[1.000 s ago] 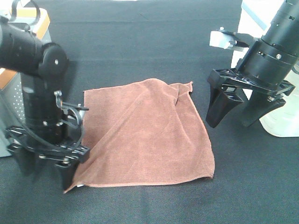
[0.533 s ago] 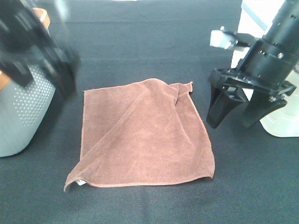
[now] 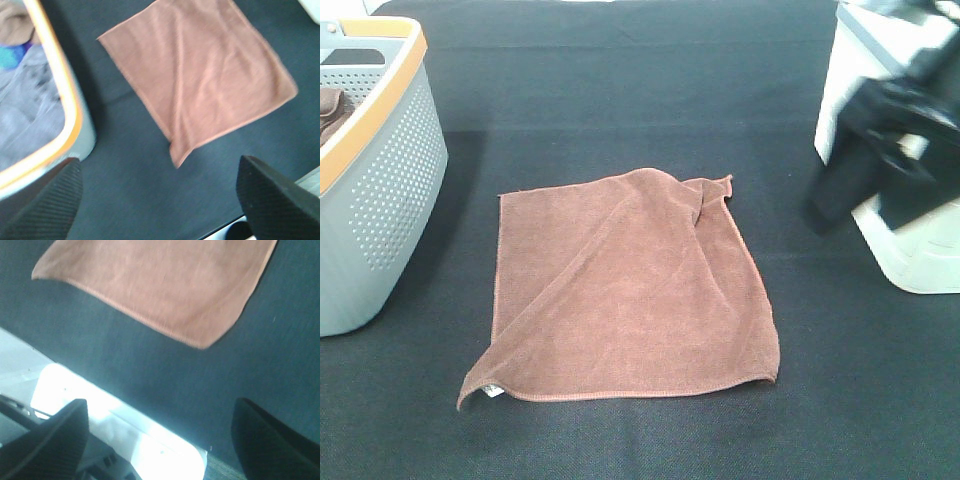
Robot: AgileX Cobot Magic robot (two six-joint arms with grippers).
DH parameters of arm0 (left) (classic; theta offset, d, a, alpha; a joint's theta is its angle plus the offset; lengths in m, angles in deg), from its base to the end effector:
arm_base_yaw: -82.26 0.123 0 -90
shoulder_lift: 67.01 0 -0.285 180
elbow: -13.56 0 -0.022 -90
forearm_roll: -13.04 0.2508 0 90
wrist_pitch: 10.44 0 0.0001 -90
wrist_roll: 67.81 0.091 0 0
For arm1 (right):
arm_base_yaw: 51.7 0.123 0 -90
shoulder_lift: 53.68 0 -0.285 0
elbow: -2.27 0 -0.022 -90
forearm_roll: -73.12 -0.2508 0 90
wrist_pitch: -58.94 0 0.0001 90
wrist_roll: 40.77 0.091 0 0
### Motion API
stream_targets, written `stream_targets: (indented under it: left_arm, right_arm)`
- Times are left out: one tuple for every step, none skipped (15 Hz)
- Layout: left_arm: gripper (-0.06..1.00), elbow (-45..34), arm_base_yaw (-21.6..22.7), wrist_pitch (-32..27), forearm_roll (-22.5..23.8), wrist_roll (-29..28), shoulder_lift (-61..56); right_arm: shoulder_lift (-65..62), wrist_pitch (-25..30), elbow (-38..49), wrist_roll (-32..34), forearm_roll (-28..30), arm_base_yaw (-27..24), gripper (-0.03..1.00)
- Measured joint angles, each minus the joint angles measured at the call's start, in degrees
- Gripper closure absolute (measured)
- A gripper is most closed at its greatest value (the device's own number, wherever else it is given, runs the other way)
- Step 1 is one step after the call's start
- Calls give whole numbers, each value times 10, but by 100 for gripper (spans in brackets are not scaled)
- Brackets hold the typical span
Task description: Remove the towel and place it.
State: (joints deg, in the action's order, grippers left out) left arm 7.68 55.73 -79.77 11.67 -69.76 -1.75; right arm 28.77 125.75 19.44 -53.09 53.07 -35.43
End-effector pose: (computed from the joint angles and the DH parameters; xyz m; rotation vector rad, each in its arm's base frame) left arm 0.1501 -0.0772 0.4135 0.5247 2.4111 -0.2485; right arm 0.2181 0.0936 0.3018 -0.5694 2.8197 0.5021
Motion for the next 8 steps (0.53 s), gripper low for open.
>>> stream_targets:
  left_arm:
    - [15, -38, 0, -1, 9, 0, -41]
    - [15, -106, 0, -1, 18, 0, -92]
    - [15, -155, 0, -2, 18, 0, -131]
    - [15, -200, 0, -3, 18, 0, -167]
    - [15, -247, 0, -3, 18, 0, -198]
    - [15, -247, 0, -3, 18, 0, -198]
    - [15, -287, 0, -5, 18, 0, -223]
    - [15, -342, 0, -5, 18, 0, -258]
  right_arm:
    - [-30, -2, 32, -1, 0, 0, 22]
    - [-80, -17, 89, -1, 3, 0, 22]
    - [-117, -25, 131, -1, 12, 0, 22]
    - [-153, -31, 167, -1, 23, 0, 22]
    - [-191, -32, 202, -1, 37, 0, 22]
    - [-191, -32, 202, -1, 37, 0, 22]
    - [-253, -37, 250, -1, 56, 0, 22]
    - [-299, -44, 278, -1, 61, 0, 22]
